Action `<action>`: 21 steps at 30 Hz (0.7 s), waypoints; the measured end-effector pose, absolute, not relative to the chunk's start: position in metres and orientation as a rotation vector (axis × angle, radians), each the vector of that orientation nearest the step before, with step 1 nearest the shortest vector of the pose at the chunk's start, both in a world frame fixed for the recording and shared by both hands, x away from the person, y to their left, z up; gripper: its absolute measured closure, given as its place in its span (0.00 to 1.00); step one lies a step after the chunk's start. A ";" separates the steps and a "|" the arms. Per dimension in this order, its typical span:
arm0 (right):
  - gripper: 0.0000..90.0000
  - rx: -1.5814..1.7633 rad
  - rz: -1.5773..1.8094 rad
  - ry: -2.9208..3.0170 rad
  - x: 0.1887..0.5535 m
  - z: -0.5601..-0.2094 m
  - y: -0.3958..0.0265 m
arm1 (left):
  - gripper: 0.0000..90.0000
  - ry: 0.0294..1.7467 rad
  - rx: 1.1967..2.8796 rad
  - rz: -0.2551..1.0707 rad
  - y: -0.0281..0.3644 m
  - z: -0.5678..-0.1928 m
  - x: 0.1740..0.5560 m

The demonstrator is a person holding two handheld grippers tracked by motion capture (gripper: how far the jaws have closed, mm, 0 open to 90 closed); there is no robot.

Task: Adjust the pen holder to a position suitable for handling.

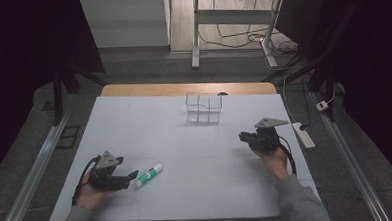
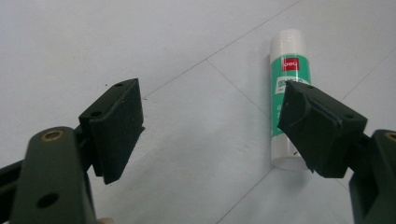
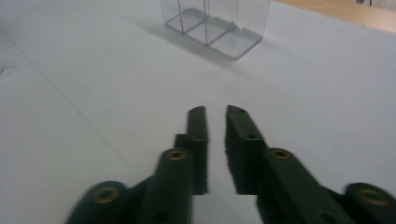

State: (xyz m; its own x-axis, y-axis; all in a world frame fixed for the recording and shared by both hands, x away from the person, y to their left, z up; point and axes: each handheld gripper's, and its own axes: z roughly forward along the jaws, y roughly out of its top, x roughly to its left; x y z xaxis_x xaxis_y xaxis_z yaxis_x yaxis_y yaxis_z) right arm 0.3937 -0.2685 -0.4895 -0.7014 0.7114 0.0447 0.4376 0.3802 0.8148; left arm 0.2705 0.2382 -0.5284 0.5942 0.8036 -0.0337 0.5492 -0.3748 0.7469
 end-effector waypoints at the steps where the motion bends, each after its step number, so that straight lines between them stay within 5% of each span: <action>1: 0.74 1.010 1.237 2.325 0.388 -0.490 -0.272 | 0.24 1.069 2.079 0.436 0.238 -0.529 0.271; 5: 0.61 1.001 1.248 2.299 0.366 -0.489 -0.288 | 0.24 1.066 2.078 0.439 0.237 -0.528 0.272; 21: 0.48 0.944 1.318 2.271 0.327 -0.496 -0.321 | 0.26 1.038 2.073 0.411 0.232 -0.512 0.274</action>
